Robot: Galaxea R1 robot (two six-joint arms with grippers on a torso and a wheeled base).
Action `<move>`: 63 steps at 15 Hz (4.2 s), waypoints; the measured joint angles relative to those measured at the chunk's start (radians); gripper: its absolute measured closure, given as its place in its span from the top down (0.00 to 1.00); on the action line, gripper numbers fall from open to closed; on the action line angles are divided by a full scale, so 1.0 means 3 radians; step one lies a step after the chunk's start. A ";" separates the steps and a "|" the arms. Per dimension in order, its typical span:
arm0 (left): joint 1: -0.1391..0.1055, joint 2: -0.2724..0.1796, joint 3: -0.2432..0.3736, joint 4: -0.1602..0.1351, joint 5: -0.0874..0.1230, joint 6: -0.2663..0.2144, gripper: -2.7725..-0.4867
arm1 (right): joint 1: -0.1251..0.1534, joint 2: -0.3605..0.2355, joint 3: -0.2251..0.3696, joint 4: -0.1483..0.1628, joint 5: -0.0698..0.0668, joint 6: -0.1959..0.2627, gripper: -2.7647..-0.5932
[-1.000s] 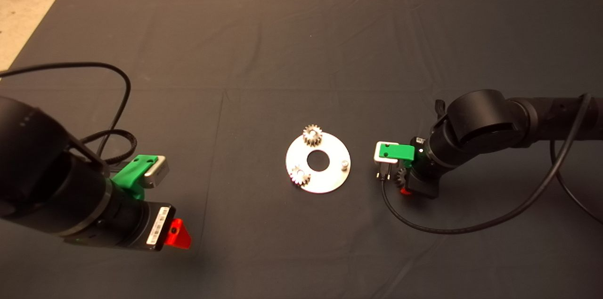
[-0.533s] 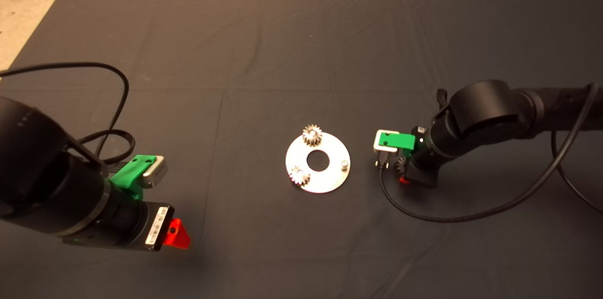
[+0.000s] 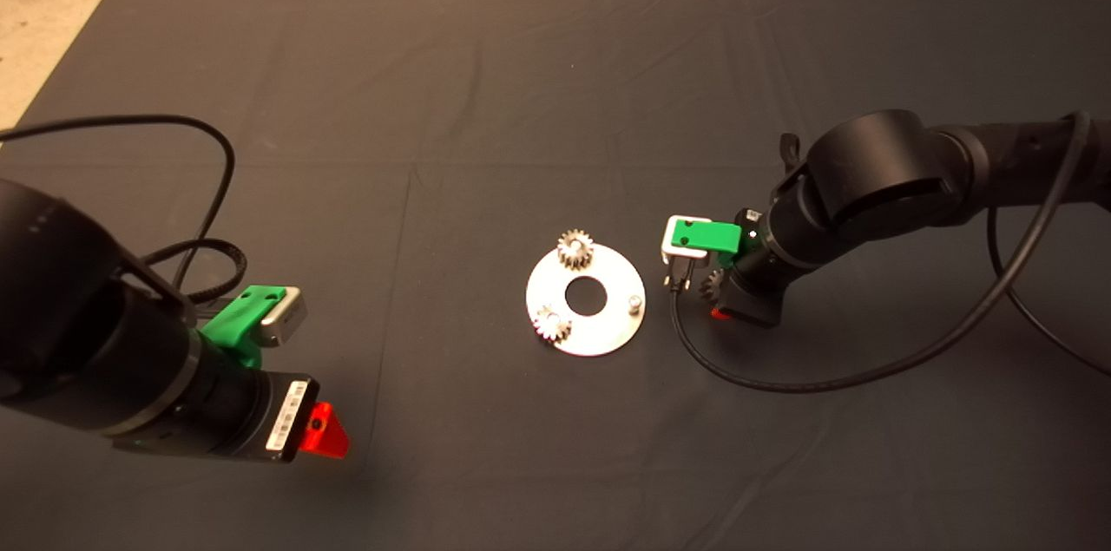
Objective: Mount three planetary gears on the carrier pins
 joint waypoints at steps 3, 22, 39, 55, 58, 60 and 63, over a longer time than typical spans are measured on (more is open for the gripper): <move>0.0000 0.0000 0.0000 0.0000 0.0000 0.0000 0.87 | 0.0091 0.0152 -0.0064 0.0266 0.0006 0.0030 0.25; 0.0000 -0.0040 0.0019 -0.0001 0.0000 0.0001 0.87 | 0.0299 0.0752 -0.0352 0.0519 -0.0002 0.0087 0.24; 0.0000 -0.0082 0.0088 -0.0027 0.0000 0.0001 0.87 | 0.0112 0.0674 -0.0418 0.0366 -0.0004 0.0014 0.24; 0.0000 -0.0094 0.0096 -0.0038 0.0000 0.0001 0.87 | 0.0022 0.0674 -0.0559 0.0182 -0.0001 -0.0216 0.24; 0.0000 -0.0101 0.0096 -0.0046 0.0000 0.0001 0.87 | 0.0004 0.0674 -0.0569 0.0175 0.0000 -0.0218 0.24; 0.0000 -0.0101 0.0096 -0.0047 0.0000 0.0001 0.87 | 0.0004 0.0674 -0.0569 0.0173 -0.0001 -0.0219 0.24; 0.0000 -0.0101 0.0096 -0.0047 -0.0001 0.0000 0.87 | 0.0004 0.0675 -0.0570 0.0171 -0.0001 -0.0221 0.24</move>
